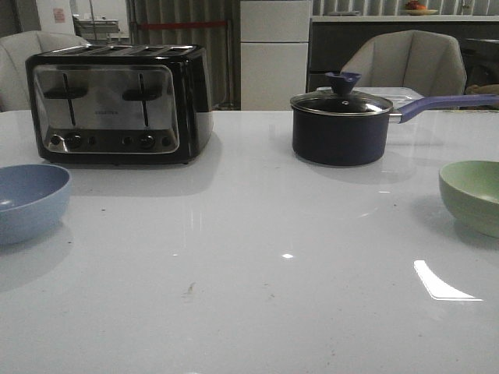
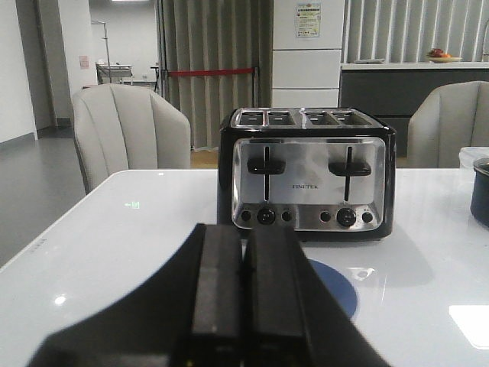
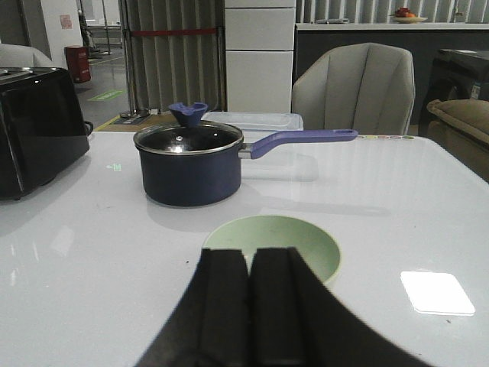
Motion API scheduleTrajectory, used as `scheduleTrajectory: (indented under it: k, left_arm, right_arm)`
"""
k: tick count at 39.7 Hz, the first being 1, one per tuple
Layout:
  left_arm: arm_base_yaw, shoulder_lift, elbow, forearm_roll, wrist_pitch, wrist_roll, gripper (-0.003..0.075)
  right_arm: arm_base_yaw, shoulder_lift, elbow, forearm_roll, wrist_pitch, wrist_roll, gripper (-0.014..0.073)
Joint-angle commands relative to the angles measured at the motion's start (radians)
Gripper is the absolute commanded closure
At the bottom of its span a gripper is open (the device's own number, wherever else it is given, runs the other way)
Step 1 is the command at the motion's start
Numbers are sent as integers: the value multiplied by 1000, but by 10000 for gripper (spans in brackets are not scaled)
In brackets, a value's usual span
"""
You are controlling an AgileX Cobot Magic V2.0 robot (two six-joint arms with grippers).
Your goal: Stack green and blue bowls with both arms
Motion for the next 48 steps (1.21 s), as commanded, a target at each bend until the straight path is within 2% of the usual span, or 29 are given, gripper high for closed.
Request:
scheduleTrajectory:
  k: [1, 36, 40, 48]
  left_arm:
    - [-9, -18, 6, -10, -92, -4, 622]
    - [-9, -18, 6, -10, -92, -4, 622]
    - [-9, -18, 4, -10, -157, -4, 622]
    - [-11, -14, -132, -10, -134, -4, 622]
  right_arm:
    - [-2, -18, -6, 2, -94, 1, 566]
    - [-2, -18, -6, 2, -110, 1, 566]
    - [-2, -18, -22, -3, -100, 1, 566]
    - [-2, -18, -157, -51, -14, 1, 566]
